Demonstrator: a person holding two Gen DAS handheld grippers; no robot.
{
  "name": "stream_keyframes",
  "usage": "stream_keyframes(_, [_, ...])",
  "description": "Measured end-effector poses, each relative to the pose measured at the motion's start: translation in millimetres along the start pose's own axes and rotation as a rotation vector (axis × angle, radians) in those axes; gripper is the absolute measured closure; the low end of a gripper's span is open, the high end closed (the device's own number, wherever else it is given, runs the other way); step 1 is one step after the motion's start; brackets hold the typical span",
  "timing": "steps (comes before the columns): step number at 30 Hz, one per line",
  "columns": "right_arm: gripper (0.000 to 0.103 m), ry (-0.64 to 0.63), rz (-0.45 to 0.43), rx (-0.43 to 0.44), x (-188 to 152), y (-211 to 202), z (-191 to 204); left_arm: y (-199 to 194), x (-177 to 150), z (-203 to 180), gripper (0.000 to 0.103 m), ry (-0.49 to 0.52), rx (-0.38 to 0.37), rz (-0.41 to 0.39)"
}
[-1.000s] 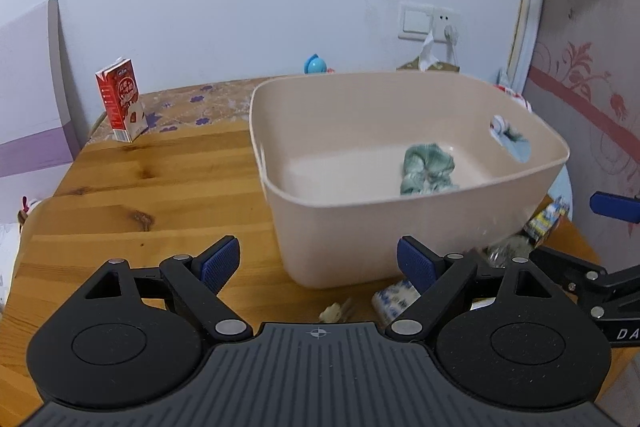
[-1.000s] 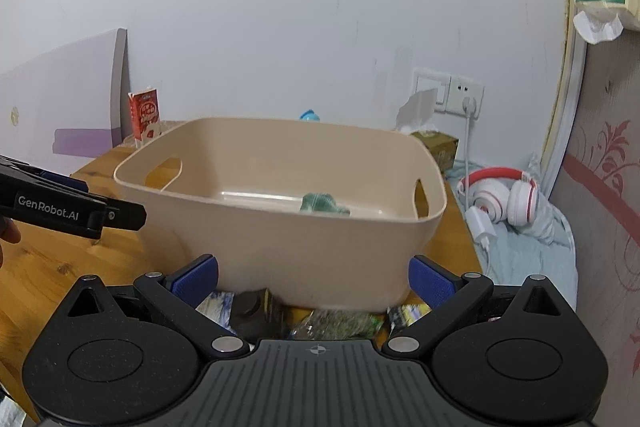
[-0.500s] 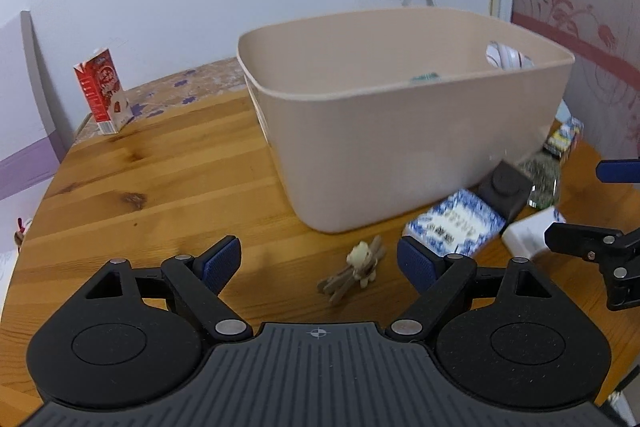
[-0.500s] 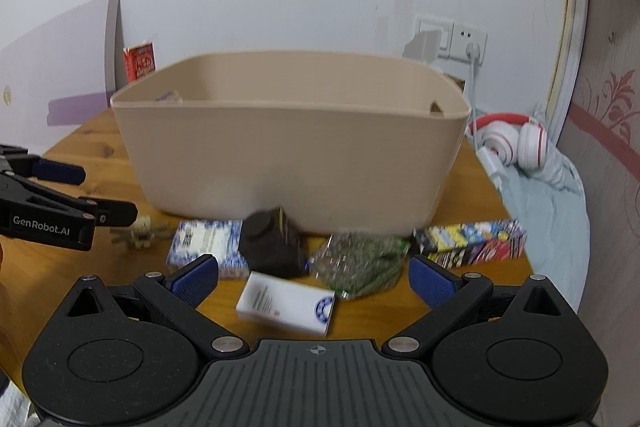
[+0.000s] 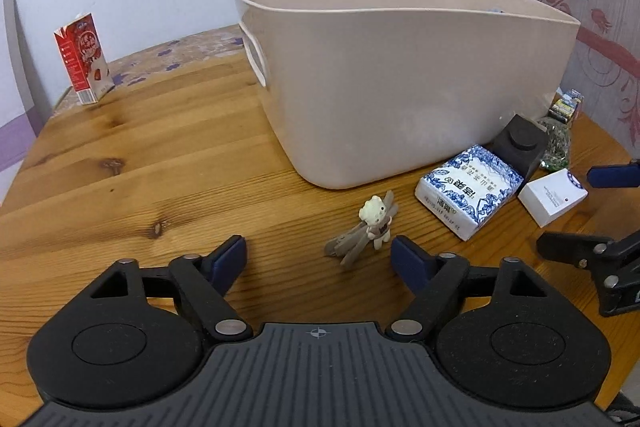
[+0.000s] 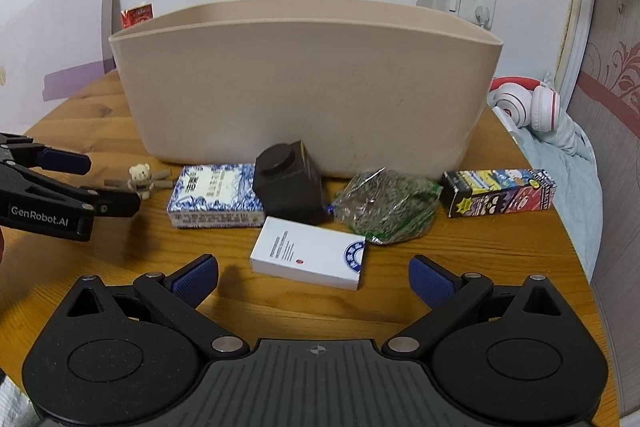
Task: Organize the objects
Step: 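Withdraw both tools from the basket toward the remaining items, then grasp the small bear figure with the left tool while the right tool grasps the white card box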
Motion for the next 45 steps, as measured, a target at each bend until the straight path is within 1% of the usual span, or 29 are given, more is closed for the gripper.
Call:
stream_keyframes(4, [0.0, -0.004, 0.0, -0.005, -1, 4, 4, 5, 1, 2, 0.027, -0.017, -0.04, -0.007])
stream_keyframes(8, [0.001, 0.021, -0.012, -0.004, -1, 6, 3, 6, 2, 1, 0.028, -0.003, -0.058, -0.018])
stream_keyframes(10, [0.004, 0.021, -0.022, -0.012, -2, 7, 5, 6, 2, 1, 0.03, -0.003, -0.057, -0.017])
stream_keyframes(11, [0.005, 0.018, -0.025, -0.012, -2, 6, 5, 6, 2, 1, 0.035, -0.002, -0.058, -0.019])
stream_keyframes(16, [0.011, 0.021, -0.034, -0.012, -3, 5, 7, 5, 1, -3, 0.052, 0.022, -0.087, -0.032])
stream_keyframes(19, [0.02, 0.031, -0.046, -0.01, -4, 2, 8, 5, 0, -6, 0.059, 0.026, -0.094, -0.037])
stream_keyframes(20, [0.024, 0.033, -0.048, -0.011, -4, 1, 8, 5, 0, -6, 0.065, 0.026, -0.096, -0.039])
stream_keyframes(22, [0.027, 0.033, -0.051, -0.01, -4, 0, 8, 4, 0, -9, 0.067, 0.034, -0.096, -0.038])
stream_keyframes(24, [0.036, 0.036, -0.055, -0.015, -3, -2, 8, 4, -1, -11, 0.068, 0.042, -0.093, -0.038])
stream_keyframes(25, [0.043, 0.038, -0.057, -0.017, -3, -3, 7, 3, -1, -11, 0.068, 0.043, -0.093, -0.038])
stream_keyframes(26, [0.046, 0.042, -0.058, -0.016, -3, -4, 6, 2, -2, -13, 0.068, 0.042, -0.093, -0.038])
stream_keyframes(27, [0.046, 0.047, -0.058, -0.011, -3, -4, 5, 0, -2, -14, 0.07, 0.04, -0.092, -0.039])
stream_keyframes(28, [0.046, 0.049, -0.06, -0.009, -4, -5, 4, -1, -3, -15, 0.084, 0.036, -0.098, -0.042])
stream_keyframes(29, [0.046, 0.049, -0.061, -0.009, -5, -6, 4, -2, -4, -16, 0.084, 0.034, -0.105, -0.041])
stream_keyframes(32, [0.046, 0.044, -0.062, -0.007, -6, -7, 5, -5, -6, -20, 0.084, 0.052, -0.094, -0.041])
stream_keyframes(38, [0.046, 0.042, -0.059, 0.011, -8, -11, 5, -8, -8, -20, 0.084, 0.047, -0.091, -0.04])
stream_keyframes(45, [0.046, 0.047, -0.075, 0.029, -7, -23, 4, -17, -16, -21, 0.084, 0.063, -0.073, -0.04])
Point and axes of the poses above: each gripper's, at about its wrist camera, not at the fingertips, and y roughly the way its jaws point, z to its left, x to its top, the point moved 1 cm from there along y, roughly the way its jaws point, and after that the axes turned 2 degrees about -x, right-handed, at the moved point
